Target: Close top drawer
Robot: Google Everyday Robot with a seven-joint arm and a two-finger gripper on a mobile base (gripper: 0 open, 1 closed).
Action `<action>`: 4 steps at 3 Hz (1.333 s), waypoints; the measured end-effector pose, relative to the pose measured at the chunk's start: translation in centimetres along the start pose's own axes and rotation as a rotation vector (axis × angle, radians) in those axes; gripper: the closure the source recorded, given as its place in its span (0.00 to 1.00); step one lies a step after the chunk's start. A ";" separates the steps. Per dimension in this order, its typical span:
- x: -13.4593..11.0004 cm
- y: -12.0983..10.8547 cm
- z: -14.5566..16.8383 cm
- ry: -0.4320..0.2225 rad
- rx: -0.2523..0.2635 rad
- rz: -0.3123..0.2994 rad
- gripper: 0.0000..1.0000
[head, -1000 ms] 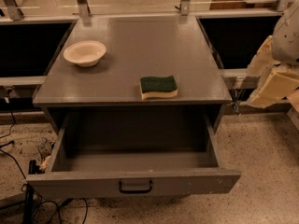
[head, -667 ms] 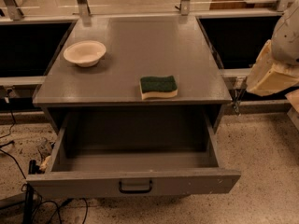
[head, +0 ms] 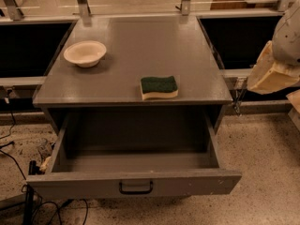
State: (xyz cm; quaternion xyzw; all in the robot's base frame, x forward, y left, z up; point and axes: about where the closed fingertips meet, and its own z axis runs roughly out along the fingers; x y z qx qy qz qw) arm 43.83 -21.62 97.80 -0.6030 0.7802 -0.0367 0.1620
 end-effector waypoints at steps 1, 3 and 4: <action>0.2 -0.3 -0.1 0.000 0.029 0.020 1.00; 2.9 1.9 1.8 0.006 0.045 0.095 1.00; 4.4 4.3 3.6 0.017 0.015 0.118 1.00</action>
Offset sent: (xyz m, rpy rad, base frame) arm -0.0095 -0.0251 -0.0228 0.0083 -0.0543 -0.1208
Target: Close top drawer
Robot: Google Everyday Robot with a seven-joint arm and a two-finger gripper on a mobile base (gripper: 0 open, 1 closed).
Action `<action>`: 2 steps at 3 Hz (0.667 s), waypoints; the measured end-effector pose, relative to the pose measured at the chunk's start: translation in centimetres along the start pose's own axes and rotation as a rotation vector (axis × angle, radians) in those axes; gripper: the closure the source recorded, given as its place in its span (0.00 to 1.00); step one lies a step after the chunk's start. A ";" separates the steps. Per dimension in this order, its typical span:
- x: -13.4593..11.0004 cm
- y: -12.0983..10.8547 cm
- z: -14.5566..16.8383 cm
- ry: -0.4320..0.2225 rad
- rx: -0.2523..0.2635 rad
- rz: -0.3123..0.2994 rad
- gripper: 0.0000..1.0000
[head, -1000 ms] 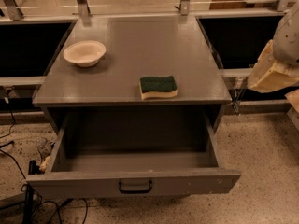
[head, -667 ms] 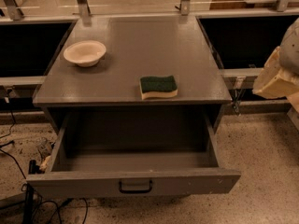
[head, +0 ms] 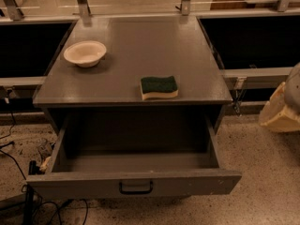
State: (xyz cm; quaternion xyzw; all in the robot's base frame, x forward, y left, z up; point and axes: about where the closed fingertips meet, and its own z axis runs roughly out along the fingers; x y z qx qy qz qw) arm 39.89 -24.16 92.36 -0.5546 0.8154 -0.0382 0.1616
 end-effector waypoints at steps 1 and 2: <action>1.9 2.3 1.6 0.024 -0.049 0.018 1.00; 3.4 4.7 3.6 0.052 -0.118 0.011 1.00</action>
Offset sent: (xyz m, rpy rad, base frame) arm -0.0672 -0.0131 -0.0831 -0.0073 0.2129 0.0169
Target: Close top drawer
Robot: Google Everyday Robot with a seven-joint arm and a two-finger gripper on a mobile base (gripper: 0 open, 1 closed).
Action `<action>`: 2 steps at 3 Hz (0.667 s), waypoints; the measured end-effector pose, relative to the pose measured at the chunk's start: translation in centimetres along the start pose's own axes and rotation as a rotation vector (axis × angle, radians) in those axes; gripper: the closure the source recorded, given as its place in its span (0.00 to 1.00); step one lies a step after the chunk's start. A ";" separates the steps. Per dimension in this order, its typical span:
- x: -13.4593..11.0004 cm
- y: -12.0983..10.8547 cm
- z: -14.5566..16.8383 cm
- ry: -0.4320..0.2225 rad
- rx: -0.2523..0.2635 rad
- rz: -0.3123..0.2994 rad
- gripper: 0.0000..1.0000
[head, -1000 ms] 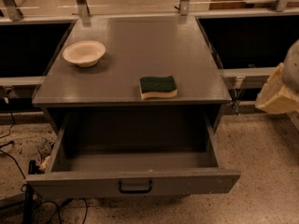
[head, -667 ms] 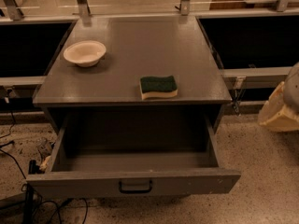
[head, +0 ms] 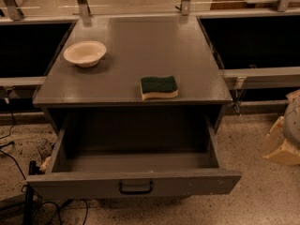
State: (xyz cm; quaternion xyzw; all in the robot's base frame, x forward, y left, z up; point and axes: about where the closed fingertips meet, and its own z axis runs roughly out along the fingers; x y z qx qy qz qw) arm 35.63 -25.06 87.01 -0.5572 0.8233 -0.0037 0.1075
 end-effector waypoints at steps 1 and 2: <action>0.0 0.0 0.0 0.000 0.000 0.000 1.00; -0.5 0.6 0.5 -0.030 -0.009 -0.006 1.00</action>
Offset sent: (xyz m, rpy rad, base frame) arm -0.0015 0.0069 -0.0090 0.0486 0.0038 0.0071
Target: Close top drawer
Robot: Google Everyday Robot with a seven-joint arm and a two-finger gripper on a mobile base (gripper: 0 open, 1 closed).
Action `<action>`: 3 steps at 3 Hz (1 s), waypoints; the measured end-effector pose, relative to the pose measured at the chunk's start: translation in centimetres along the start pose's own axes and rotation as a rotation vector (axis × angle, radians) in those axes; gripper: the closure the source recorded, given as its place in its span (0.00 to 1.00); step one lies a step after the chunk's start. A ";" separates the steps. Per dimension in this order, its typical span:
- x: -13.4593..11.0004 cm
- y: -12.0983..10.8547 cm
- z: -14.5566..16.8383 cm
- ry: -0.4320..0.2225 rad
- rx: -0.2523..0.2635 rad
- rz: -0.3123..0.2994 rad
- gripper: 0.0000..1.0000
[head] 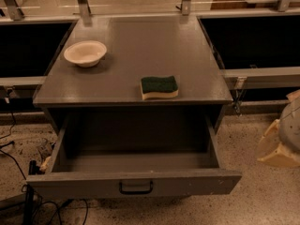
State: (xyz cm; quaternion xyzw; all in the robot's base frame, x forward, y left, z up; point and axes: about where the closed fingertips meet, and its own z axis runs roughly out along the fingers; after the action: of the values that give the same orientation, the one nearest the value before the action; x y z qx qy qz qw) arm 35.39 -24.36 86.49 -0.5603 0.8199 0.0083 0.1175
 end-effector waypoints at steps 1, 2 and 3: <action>-0.8 2.1 1.6 -0.050 -0.027 -0.018 1.00; -1.2 4.2 3.5 -0.088 -0.072 -0.028 1.00; -1.1 6.0 5.9 -0.106 -0.128 -0.035 1.00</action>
Offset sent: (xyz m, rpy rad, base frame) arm -0.0457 0.0484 -0.0620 0.1612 0.0633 0.0797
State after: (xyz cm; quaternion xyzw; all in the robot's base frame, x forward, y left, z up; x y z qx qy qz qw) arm 31.28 -20.27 80.29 -0.5799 0.8002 0.0881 0.1249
